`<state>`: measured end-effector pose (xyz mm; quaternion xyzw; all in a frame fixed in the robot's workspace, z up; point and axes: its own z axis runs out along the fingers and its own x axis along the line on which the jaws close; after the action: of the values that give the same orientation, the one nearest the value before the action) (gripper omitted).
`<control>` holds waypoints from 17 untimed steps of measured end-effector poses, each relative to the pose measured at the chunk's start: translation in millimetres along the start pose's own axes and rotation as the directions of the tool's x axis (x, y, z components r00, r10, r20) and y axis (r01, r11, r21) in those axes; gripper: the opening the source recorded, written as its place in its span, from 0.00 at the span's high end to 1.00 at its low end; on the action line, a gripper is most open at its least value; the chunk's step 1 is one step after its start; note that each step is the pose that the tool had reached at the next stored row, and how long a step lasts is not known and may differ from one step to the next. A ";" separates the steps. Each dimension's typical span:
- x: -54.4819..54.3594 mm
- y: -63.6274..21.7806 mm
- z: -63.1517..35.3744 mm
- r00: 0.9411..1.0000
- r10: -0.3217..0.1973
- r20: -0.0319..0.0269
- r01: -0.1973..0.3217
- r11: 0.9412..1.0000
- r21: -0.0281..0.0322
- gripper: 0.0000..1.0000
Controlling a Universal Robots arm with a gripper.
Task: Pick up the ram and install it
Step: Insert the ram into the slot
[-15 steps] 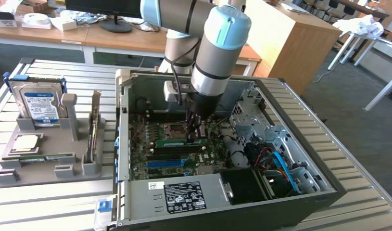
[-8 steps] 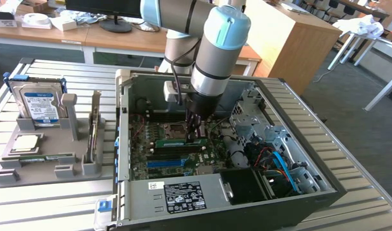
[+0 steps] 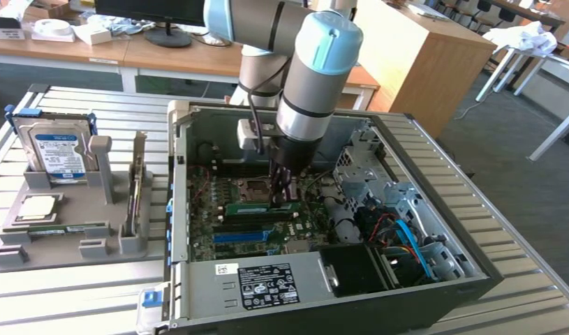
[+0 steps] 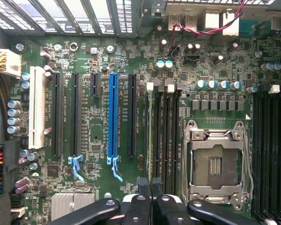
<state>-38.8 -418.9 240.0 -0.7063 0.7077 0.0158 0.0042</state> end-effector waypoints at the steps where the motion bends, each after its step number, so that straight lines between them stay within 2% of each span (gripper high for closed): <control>1: 0.0 0.0 0.4 1.000 0.000 0.000 0.000 1.000 0.000 0.89; 17: 0.2 -0.1 4.5 1.000 0.000 0.000 0.000 1.000 0.000 0.89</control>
<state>-38.8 -418.9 235.5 -0.7062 0.7079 0.0158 0.0042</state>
